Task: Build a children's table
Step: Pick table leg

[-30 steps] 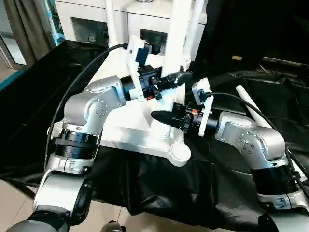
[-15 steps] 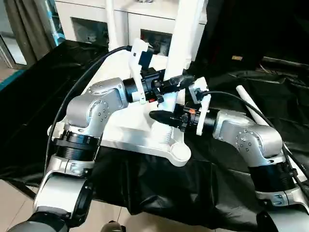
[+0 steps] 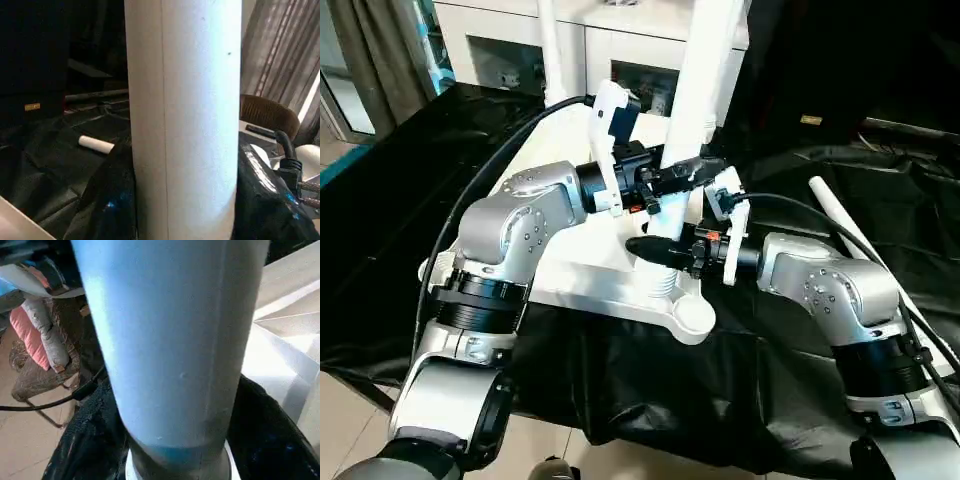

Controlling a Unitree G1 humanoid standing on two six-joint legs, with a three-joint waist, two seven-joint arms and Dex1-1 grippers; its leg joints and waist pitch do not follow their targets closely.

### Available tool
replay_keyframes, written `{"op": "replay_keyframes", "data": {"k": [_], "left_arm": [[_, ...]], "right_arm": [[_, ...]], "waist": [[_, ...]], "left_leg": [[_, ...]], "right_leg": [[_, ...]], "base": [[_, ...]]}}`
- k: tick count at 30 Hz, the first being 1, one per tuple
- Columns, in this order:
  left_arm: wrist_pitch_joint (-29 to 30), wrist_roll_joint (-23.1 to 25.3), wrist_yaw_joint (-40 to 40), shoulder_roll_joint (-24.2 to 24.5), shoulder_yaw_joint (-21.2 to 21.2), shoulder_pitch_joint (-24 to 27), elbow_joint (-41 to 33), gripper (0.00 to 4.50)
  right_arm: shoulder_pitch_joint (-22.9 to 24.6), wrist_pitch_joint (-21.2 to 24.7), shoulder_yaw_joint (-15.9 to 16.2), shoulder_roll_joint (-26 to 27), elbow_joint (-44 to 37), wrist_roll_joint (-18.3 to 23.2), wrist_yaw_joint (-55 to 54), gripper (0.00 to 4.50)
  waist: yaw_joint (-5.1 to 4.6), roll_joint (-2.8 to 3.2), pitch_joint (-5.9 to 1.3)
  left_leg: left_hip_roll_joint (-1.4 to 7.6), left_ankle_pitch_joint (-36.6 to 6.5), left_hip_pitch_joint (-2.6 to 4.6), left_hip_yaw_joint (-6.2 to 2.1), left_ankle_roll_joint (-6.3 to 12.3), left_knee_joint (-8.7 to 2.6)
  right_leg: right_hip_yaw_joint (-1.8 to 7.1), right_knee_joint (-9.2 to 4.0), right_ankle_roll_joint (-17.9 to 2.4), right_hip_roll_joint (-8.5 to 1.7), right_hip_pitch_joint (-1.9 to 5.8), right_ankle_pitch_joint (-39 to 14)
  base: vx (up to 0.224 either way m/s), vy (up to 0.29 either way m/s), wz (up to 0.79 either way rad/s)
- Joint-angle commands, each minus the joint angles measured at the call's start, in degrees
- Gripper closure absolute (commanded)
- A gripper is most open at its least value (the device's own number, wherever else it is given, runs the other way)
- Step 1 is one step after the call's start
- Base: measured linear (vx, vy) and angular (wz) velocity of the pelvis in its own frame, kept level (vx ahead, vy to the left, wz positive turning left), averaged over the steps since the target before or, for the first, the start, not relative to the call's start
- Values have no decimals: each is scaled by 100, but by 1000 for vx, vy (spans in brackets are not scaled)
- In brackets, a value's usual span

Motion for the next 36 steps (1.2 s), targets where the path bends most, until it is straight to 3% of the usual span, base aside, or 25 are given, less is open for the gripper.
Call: {"op": "replay_keyframes", "data": {"k": [1,6,15,18,20,24,27,30,32,34,35,36], "left_arm": [[23,-14,-113,-24,-126,-13,-245,261],[43,-20,-121,-15,-135,-7,-254,261],[69,-40,-116,0,-111,-14,-229,261],[173,-204,-65,-71,44,-18,-196,191],[156,-254,-109,-59,79,24,-242,188],[-311,-541,-47,-376,479,202,-226,145],[-760,-1021,94,-844,1078,382,-158,144],[-754,-1290,-28,-922,1322,469,-23,144],[-1013,-1135,-221,-812,1293,476,144,144],[-1488,-533,-435,-496,930,485,321,144],[-1488,-533,-435,-496,930,485,321,144],[-1758,-188,-546,-338,714,502,412,144]], "right_arm": [[-109,63,5,-5,19,-37,-28,209],[-105,73,-16,14,27,-13,-26,244],[-125,56,-39,47,57,-10,-26,252],[-118,3,-51,58,58,-24,-23,252],[-104,-22,-58,61,42,-26,-23,253],[-45,-122,-128,104,-13,-2,-52,255],[25,-302,-268,210,-83,42,-137,255],[43,-529,-495,358,-83,61,-352,255],[53,-762,-581,379,-35,-108,-611,255],[152,-1150,-586,339,-44,-281,-636,255],[152,-1150,-586,339,-44,-281,-636,255],[203,-1208,-545,267,-68,-374,-651,255]], "waist": [[1,8,-432],[-1,10,-430],[2,12,-433],[-4,18,-432],[1,19,-432],[4,10,-434],[5,24,-436],[-4,19,-427],[-15,25,-425],[-22,55,-426],[-18,49,-429],[-28,52,-435]], "left_leg": [[86,-1055,166,-47,-300,-393],[87,-1075,168,-48,-301,-396],[82,-1052,167,-45,-301,-391],[82,-1070,168,-46,-309,-391],[83,-1074,166,-48,-303,-392],[87,-1077,160,-42,-286,-385],[84,-1119,159,-43,-272,-380],[78,-1249,162,-42,-262,-388],[82,-1252,172,-48,-287,-402],[82,-1292,177,-56,-324,-416],[84,-1301,180,-63,-320,-420],[88,-1235,186,-64,-342,-420]], "right_leg": [[156,-372,-1071,-217,257,-613],[155,-374,-1079,-216,254,-625],[157,-370,-1082,-216,257,-574],[155,-367,-1102,-213,256,-570],[155,-369,-1112,-220,257,-580],[159,-375,-1179,-225,268,-499],[156,-377,-1234,-223,272,-433],[160,-401,-1171,-230,254,-680],[160,-419,-1061,-214,243,-816],[162,-437,-908,-202,236,-867],[163,-450,-830,-204,236,-894],[165,-412,-820,-198,248,-752]], "base": [[0,0,0],[0,0,0],[0,0,0],[0,0,0],[0,0,0],[0,0,0],[0,0,0],[0,0,0],[0,0,0],[0,0,0],[0,0,0],[0,0,0]]}}
